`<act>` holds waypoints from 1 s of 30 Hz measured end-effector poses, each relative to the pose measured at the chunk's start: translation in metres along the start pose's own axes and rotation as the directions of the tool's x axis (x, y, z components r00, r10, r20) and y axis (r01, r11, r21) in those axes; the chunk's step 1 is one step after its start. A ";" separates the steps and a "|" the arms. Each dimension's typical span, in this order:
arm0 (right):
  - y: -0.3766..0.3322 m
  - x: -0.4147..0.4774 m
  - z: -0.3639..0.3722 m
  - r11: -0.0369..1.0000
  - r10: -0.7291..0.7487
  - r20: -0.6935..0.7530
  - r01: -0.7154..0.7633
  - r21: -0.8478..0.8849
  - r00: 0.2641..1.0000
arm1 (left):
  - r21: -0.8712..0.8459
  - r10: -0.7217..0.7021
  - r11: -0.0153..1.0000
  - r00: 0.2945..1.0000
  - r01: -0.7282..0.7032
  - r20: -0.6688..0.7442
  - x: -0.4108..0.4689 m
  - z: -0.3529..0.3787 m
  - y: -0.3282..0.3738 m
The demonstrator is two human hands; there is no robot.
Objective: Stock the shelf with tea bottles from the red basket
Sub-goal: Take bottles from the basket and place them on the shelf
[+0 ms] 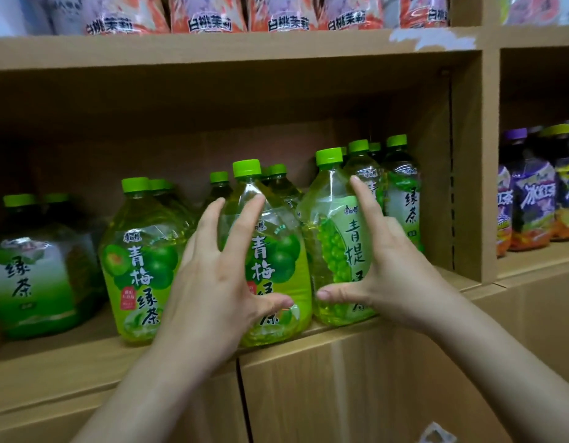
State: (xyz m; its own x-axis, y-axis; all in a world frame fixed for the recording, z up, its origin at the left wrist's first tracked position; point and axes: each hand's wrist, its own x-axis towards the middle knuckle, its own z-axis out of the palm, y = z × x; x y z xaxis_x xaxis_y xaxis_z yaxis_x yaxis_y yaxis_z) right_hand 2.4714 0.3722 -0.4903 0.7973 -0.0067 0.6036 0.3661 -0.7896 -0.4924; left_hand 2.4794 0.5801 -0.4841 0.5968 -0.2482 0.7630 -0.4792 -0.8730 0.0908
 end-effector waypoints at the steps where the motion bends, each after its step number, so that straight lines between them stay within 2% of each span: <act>1: -0.001 0.002 0.004 1.000 0.001 -0.013 -0.001 -0.019 1.000 | 0.035 -0.005 0.999 1.000 0.005 0.010 0.000 -0.002 0.000; 10: -0.006 0.018 0.029 0.991 -0.018 -0.034 0.014 -0.135 0.999 | 0.407 -0.002 0.913 1.000 0.013 -0.028 0.011 -0.003 -0.027; 16: -0.003 0.035 0.030 0.999 -0.033 0.107 0.034 -0.009 0.994 | 0.473 0.005 0.881 0.999 0.018 -0.048 0.014 -0.006 -0.041; 22: -0.013 0.042 0.052 0.981 0.008 0.008 -0.006 -0.196 1.000 | 0.528 0.039 0.849 0.998 -0.007 -0.049 0.016 0.001 -0.061; 26: -0.009 0.042 0.048 0.983 0.002 0.013 0.001 -0.186 1.000 | 0.536 0.063 0.844 0.995 -0.012 -0.077 0.016 0.007 -0.061; 30: -0.010 0.040 0.048 0.987 0.012 0.015 -0.009 -0.160 1.000 | 0.529 0.021 0.848 0.996 0.030 -0.091 0.017 0.012 -0.053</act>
State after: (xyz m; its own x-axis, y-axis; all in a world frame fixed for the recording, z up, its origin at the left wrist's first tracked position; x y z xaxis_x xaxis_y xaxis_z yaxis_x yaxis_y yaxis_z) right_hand 2.5223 0.4093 -0.4912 0.8088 -0.0065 0.5881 0.2772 -0.8776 -0.3910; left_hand 2.5223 0.6174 -0.4837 0.5256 -0.2278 0.8197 -0.0482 -0.9699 -0.2387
